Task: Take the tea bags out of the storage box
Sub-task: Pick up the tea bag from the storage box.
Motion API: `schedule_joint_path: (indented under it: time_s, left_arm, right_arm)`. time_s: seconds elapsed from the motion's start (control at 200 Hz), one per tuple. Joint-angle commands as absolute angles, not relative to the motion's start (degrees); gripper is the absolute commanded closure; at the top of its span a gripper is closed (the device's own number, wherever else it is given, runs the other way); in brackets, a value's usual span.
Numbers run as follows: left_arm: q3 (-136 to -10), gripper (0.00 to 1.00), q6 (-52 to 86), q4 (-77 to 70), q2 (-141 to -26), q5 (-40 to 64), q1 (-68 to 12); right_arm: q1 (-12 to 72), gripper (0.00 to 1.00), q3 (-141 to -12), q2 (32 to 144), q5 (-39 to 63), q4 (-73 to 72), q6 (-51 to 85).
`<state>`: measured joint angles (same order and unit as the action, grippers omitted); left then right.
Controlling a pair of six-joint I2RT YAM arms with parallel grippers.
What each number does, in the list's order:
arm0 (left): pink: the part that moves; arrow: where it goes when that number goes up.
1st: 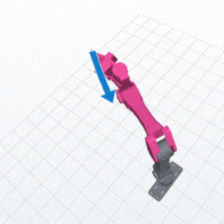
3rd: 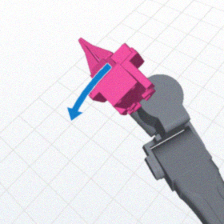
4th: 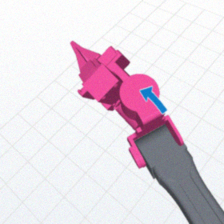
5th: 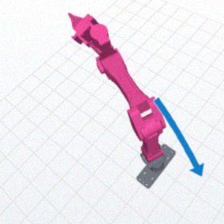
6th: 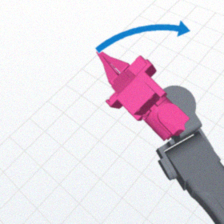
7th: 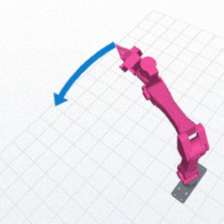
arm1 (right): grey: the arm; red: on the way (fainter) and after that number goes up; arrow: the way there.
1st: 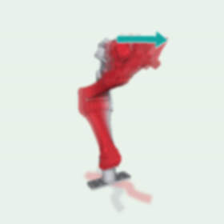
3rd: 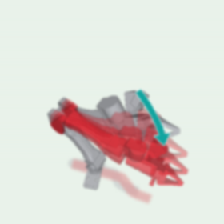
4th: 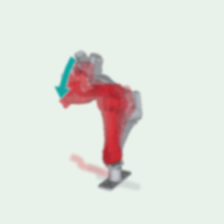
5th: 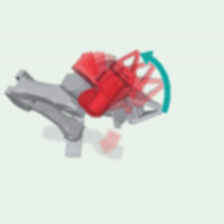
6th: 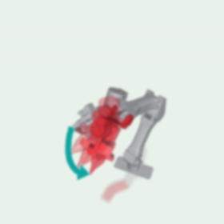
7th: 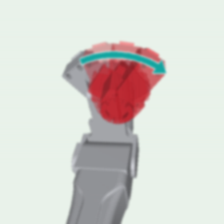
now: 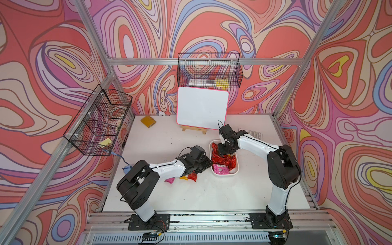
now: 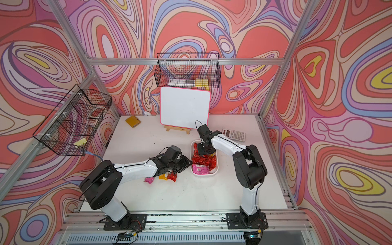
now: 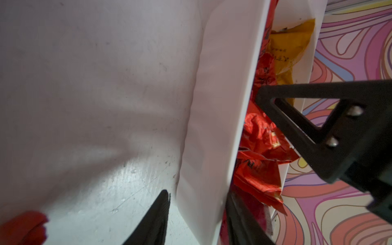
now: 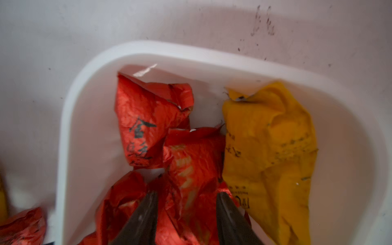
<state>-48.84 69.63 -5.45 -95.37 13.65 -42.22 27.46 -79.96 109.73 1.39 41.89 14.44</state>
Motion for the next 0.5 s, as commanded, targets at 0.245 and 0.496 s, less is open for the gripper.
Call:
schedule_joint_path:
  time_s: [0.245,0.496]
  left_arm:
    - [-48.62,0.78,69.37,-6.66,-96.23,14.86,-42.25]
    - [-53.63,0.86,65.95,-2.39,-98.52,14.77,-43.54]
  right_arm:
    - [27.83,0.82,-80.21,109.01,-2.17,41.16,14.24]
    - [27.74,0.91,-75.11,101.79,-2.37,39.94,16.18]
